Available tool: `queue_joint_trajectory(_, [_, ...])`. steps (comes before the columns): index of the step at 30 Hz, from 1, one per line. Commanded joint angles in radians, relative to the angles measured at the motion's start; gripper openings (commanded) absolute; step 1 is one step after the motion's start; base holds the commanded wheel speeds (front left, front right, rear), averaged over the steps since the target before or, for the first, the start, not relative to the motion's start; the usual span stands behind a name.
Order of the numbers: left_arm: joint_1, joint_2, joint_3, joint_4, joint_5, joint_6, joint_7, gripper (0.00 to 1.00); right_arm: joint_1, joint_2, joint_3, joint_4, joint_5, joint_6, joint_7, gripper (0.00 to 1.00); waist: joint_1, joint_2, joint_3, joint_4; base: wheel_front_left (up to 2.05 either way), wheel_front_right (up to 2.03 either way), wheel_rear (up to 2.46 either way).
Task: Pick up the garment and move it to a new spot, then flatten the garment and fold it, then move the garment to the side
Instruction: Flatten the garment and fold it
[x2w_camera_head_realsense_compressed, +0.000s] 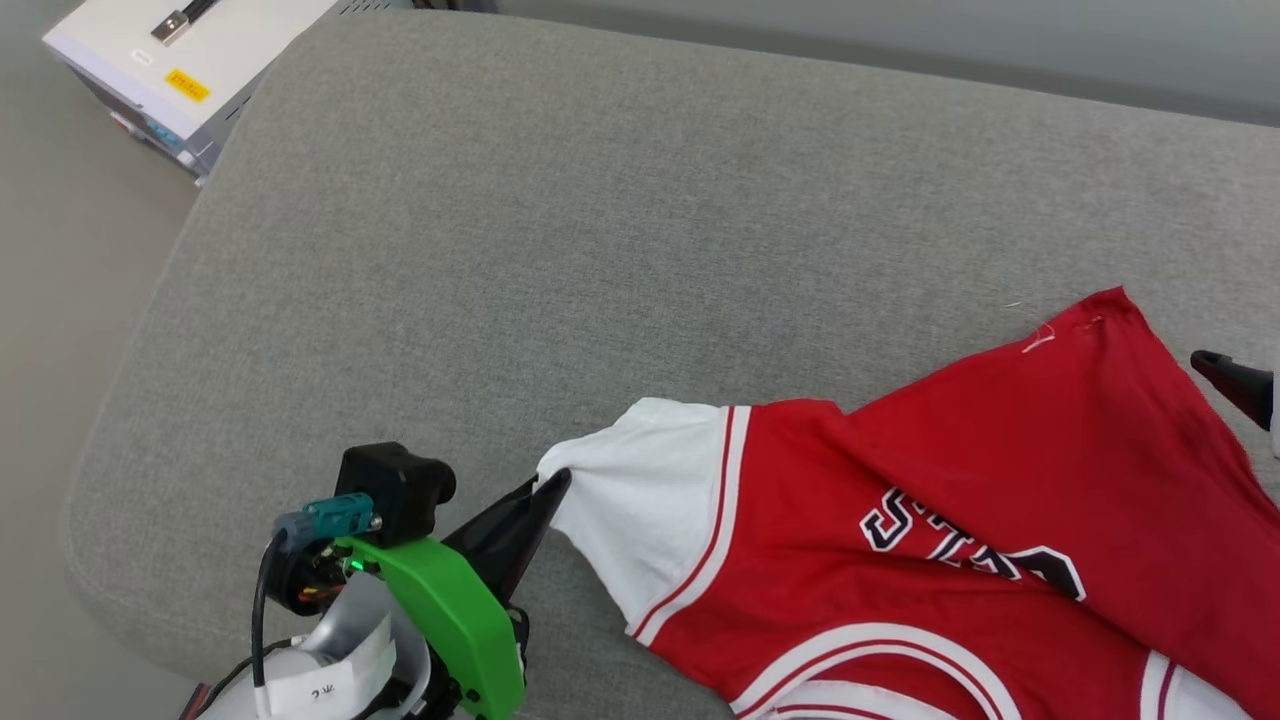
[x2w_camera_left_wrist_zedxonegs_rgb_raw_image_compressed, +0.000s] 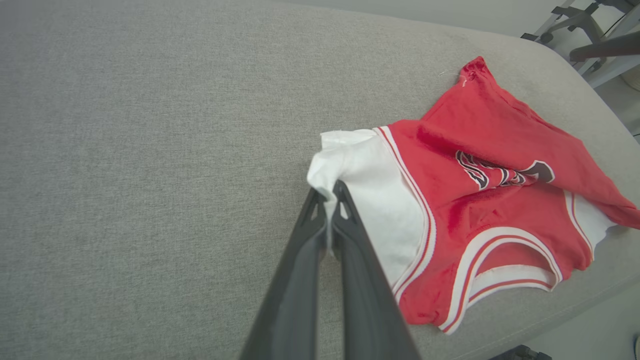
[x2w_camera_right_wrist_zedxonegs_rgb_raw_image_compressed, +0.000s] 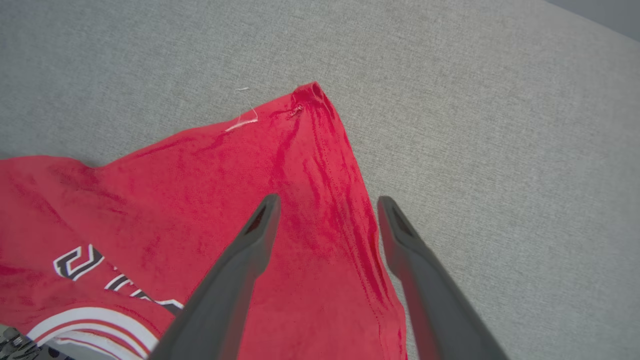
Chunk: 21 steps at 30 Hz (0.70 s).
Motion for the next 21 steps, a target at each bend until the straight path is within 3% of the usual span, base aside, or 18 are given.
queue_joint_trajectory(1, [-0.017, -0.013, -0.002, 0.001, 0.004, -0.007, -0.009, 0.0, -0.039, 0.006, 0.008, 0.029, -0.012, -0.001, 0.013, 1.0, 0.0, 0.012, 0.07, 0.071, 0.0, 0.0, 0.0])
queue_joint_trajectory(11, [-0.045, -0.046, -0.014, -0.003, 0.01, -0.029, -0.037, 0.0, -0.165, -0.048, 0.042, 0.237, -0.092, -0.001, 0.004, 1.0, 0.0, 0.012, 0.144, 0.148, 0.0, 0.0, 0.0])
queue_joint_trajectory(21, [-0.067, -0.076, -0.041, 0.013, 0.018, -0.045, -0.044, 0.0, -0.164, -0.077, 0.096, 0.35, -0.092, -0.001, -0.012, 1.0, 0.0, 0.012, 0.17, 0.171, 0.0, 0.0, 0.0])
